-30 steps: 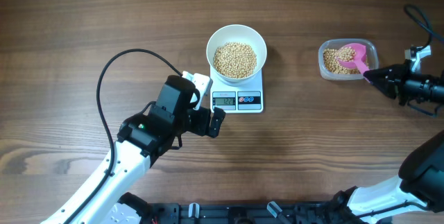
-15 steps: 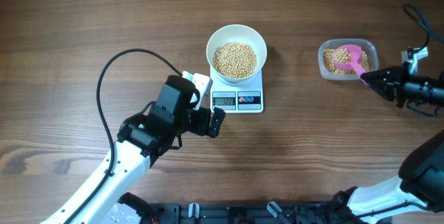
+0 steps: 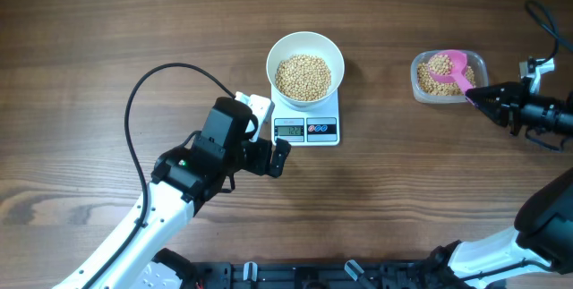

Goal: Scoop item into bowl and weigh 150g on scale
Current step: 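Lift the filled pink scoop out of the tub, then carry the filled scoop left over the white bowl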

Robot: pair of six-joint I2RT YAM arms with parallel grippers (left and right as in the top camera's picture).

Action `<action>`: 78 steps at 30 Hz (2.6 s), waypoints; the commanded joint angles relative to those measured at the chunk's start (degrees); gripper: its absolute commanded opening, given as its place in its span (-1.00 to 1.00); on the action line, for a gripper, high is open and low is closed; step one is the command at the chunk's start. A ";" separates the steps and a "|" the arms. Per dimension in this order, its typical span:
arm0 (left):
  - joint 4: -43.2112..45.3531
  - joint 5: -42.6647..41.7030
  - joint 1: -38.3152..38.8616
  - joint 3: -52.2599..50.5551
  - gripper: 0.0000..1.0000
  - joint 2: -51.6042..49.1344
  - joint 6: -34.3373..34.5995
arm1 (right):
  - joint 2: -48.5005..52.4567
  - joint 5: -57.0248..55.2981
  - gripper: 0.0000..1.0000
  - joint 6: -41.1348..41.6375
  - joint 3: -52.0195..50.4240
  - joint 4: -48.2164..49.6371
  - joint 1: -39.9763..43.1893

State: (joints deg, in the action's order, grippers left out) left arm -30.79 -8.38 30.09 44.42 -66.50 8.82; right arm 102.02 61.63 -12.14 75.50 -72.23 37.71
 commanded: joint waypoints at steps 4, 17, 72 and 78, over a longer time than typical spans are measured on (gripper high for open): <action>0.11 0.33 0.35 1.22 1.00 -0.33 -0.70 | 0.87 2.99 -0.92 -1.81 -0.22 1.07 0.24; 0.11 0.33 0.35 1.22 1.00 -0.33 -0.70 | 0.85 9.14 -0.91 -2.93 -0.22 -0.76 -1.20; 0.11 0.33 0.35 1.22 1.00 -0.33 -0.70 | -14.14 -21.73 -0.91 18.32 2.56 26.95 -48.63; 0.11 0.33 0.35 1.22 1.00 -0.33 -0.70 | -14.16 -26.49 -0.91 18.05 2.56 28.96 -48.85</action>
State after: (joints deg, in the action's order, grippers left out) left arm -30.79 -8.38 30.09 44.42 -66.50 8.82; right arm 89.27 39.07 5.80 76.66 -44.14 -10.96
